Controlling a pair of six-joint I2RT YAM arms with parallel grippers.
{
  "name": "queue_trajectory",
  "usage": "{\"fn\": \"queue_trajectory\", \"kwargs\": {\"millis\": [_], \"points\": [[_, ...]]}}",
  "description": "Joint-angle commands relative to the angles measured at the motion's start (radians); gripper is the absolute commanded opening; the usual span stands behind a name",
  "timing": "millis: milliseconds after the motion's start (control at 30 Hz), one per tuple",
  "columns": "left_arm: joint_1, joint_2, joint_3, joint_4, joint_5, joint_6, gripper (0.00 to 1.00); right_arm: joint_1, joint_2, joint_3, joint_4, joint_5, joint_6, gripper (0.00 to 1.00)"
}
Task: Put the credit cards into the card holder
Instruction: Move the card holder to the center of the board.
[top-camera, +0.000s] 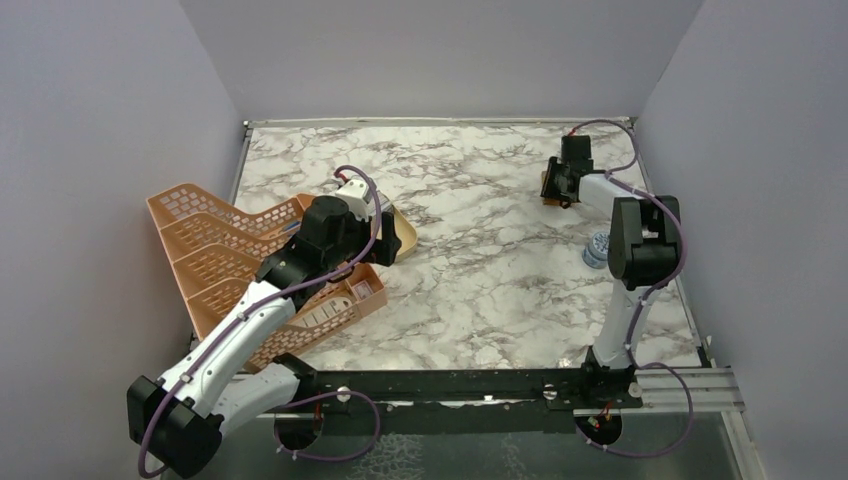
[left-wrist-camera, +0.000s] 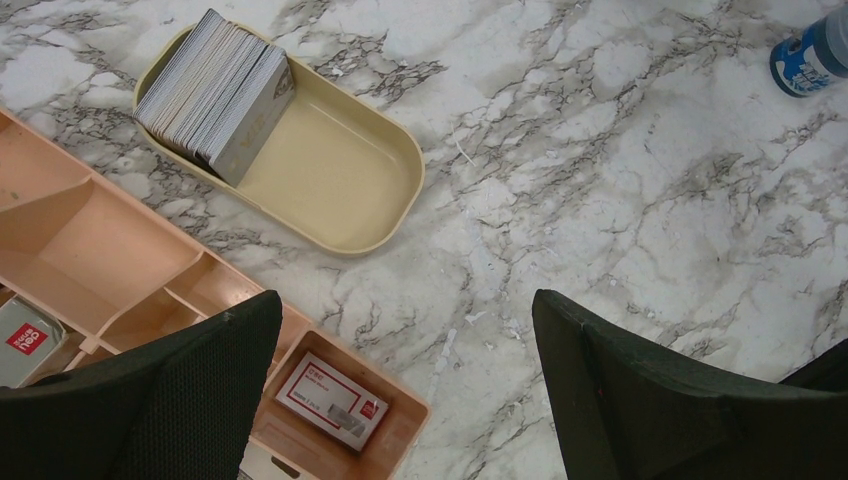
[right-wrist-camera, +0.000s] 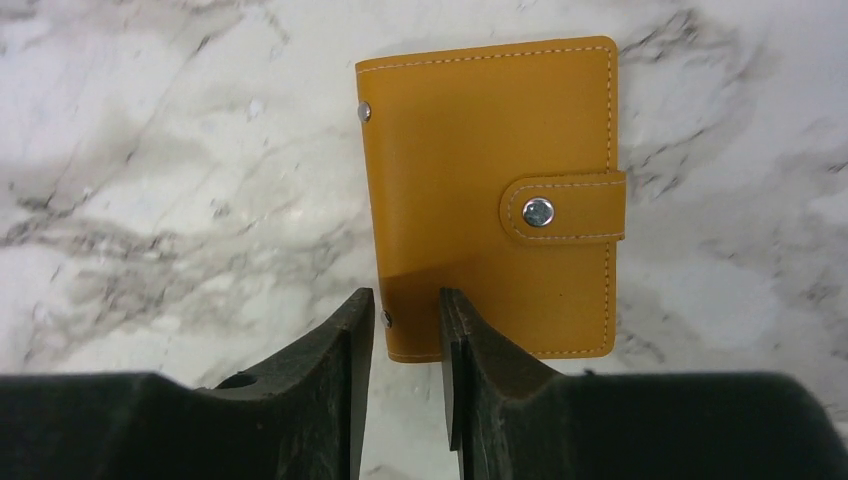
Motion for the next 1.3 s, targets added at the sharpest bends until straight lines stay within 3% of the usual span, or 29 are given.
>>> {"fn": "queue_trajectory", "kwargs": {"millis": [0,533,1067,1267], "points": [[0.006,0.003,-0.005,0.022,0.026,0.012,0.99,0.053,-0.041,-0.126,-0.096,-0.136,0.040,0.30],[0.006,0.020,-0.012,0.025,0.013,0.017,0.99,0.329,-0.227,-0.426,-0.132,-0.152,0.156,0.29],[0.006,0.034,-0.016,0.026,0.006,0.026,0.99,0.584,-0.440,-0.618,-0.167,-0.140,0.392,0.27],[0.006,0.036,-0.017,0.025,0.023,0.027,0.99,0.615,-0.566,-0.640,-0.243,-0.131,0.419,0.28]]}}
